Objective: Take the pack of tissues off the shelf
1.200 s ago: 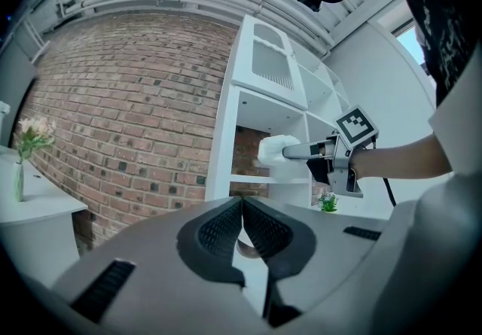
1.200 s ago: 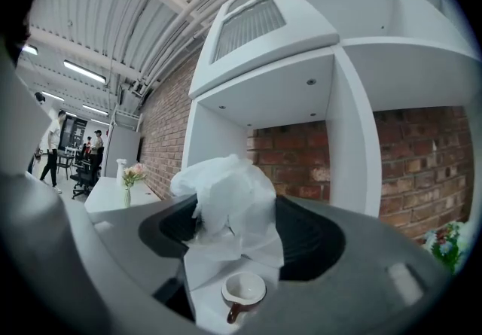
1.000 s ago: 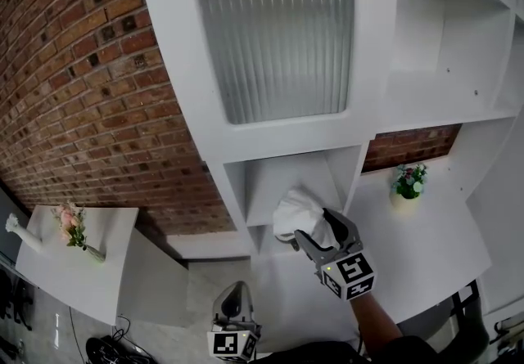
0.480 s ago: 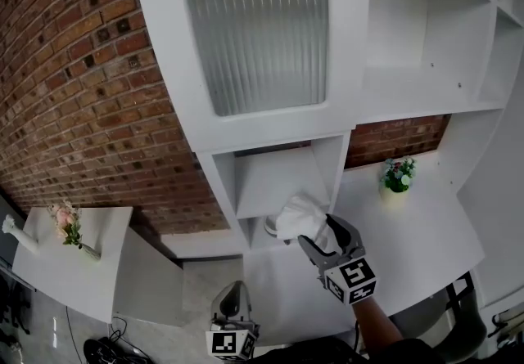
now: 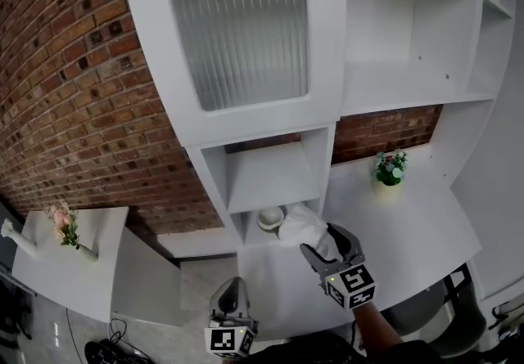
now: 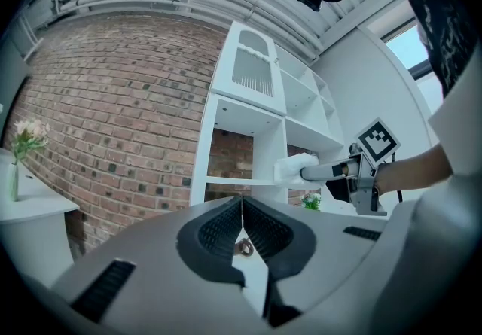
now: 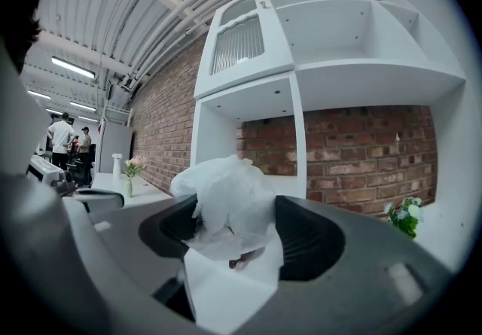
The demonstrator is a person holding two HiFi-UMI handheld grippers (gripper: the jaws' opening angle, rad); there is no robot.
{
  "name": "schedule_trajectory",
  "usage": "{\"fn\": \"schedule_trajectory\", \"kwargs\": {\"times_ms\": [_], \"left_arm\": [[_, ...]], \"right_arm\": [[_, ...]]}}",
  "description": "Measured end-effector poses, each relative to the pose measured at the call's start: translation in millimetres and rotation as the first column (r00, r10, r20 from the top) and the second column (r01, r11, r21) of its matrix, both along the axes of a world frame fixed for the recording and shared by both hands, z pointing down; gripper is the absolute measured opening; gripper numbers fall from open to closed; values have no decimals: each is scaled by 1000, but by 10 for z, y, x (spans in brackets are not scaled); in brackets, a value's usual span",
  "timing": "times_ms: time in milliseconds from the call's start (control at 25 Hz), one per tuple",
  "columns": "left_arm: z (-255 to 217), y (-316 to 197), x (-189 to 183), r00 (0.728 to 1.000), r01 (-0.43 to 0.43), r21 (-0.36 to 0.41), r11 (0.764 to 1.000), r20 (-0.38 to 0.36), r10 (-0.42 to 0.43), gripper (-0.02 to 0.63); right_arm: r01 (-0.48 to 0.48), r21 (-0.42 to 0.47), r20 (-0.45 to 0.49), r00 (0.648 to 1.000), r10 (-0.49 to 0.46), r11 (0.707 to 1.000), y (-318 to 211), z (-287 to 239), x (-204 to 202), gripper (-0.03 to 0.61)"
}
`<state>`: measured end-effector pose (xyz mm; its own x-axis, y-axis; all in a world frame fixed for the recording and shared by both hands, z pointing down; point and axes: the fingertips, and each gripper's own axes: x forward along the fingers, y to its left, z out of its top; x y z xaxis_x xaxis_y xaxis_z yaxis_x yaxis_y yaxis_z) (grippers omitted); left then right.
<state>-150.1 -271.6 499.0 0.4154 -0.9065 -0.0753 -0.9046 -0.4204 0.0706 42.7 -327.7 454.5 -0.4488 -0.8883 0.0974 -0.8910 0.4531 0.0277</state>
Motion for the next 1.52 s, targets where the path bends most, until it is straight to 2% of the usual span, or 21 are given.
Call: {"fn": "schedule_trajectory", "kwargs": {"times_ms": [160,560,1280,1520], "left_arm": [[-44,36,46,1000,-4,-25,1000,-3,4,12],[28,17,69,1000,16,-26,1000,-16,-16,12],[88,-132,181,1000,-14,-16,1000,13,15,12],[91,-178,197,1000,-10,-39,999,3,10,12]], "right_arm": [[-13,-37,0,1000,13,999,87,189,63,299],[-14,-87,-1,1000,14,996,210,507,144,298],[-30,-182,-13,1000,28,983,310,1053,264,295],[-29,-211,-14,1000,27,977,300,1167,254,293]]}}
